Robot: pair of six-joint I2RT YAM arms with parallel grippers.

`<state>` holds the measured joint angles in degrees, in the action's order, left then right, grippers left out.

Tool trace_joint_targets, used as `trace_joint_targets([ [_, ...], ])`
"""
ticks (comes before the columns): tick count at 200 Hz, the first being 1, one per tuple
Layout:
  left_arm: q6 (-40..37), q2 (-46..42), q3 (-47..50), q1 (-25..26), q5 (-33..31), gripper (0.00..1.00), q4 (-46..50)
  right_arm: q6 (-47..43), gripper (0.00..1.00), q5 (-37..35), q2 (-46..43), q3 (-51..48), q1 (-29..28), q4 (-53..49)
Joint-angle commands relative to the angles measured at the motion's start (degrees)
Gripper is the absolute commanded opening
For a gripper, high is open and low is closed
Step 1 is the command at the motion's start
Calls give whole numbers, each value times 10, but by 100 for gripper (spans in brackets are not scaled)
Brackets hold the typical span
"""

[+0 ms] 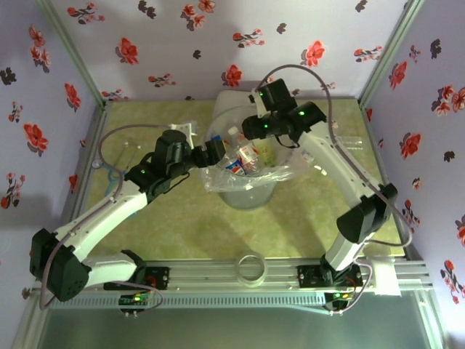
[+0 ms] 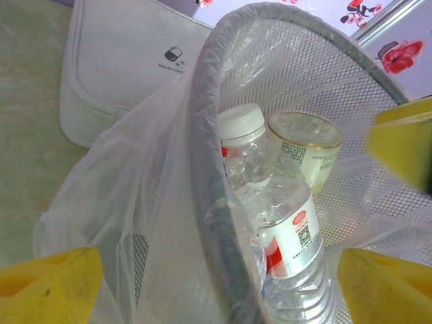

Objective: Put the plastic bottles in the bin

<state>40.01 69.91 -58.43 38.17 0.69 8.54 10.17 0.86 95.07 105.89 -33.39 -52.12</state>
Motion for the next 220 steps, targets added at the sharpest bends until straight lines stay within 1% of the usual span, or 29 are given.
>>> trace_joint_targets([
  [1,-9,7,2,-5,5,91,5,25,56,-51,-83,16,15,16],
  [17,-7,10,6,-5,6,91,-1,42,60,-76,-115,-4,47,11],
  [27,-8,10,7,-5,8,91,-3,62,63,-75,-138,-34,82,20],
  [45,-11,6,7,-5,9,91,4,107,67,-45,-186,-107,157,53],
  [62,-15,0,8,-6,9,91,9,145,76,10,-228,-182,227,100],
  [70,-14,-2,9,-6,9,91,11,148,78,17,-240,-204,252,104],
  [79,-14,-4,9,-6,9,91,13,128,86,-8,-245,-214,268,90],
  [86,-14,-5,10,-6,8,91,13,105,91,-49,-246,-223,277,79],
  [91,-13,-5,10,-6,8,91,13,88,95,-83,-245,-233,283,75],
  [97,-12,-7,11,-6,8,91,12,68,96,-116,-242,-244,293,72],
  [108,-12,-7,12,-6,8,91,12,26,99,-161,-226,-258,308,54],
  [131,-14,-8,10,-7,8,91,16,-57,99,-269,-172,-261,310,1],
  [139,-13,-9,11,-7,8,91,15,-83,100,-290,-157,-268,312,5],
  [150,-13,-9,11,-7,8,91,13,-106,99,-300,-135,-273,323,7],
  [159,-12,-9,10,-7,8,91,13,-115,99,-295,-113,-265,334,1],
  [167,-12,-8,8,-7,8,91,15,-120,97,-267,-88,-250,346,-15],
  [175,-12,-10,8,-7,8,91,17,-125,97,-242,-54,-221,359,-52],
  [191,-13,-15,7,-7,8,91,20,-145,96,-224,13,-172,372,-99],
  [207,-17,-21,6,-8,8,91,24,-160,93,-203,65,-146,391,-104],
  [211,-18,-23,7,-8,7,91,24,-162,93,-179,75,-143,395,-103],
  [220,-19,-25,8,-10,7,91,27,-168,92,-162,93,-140,401,-98],
])
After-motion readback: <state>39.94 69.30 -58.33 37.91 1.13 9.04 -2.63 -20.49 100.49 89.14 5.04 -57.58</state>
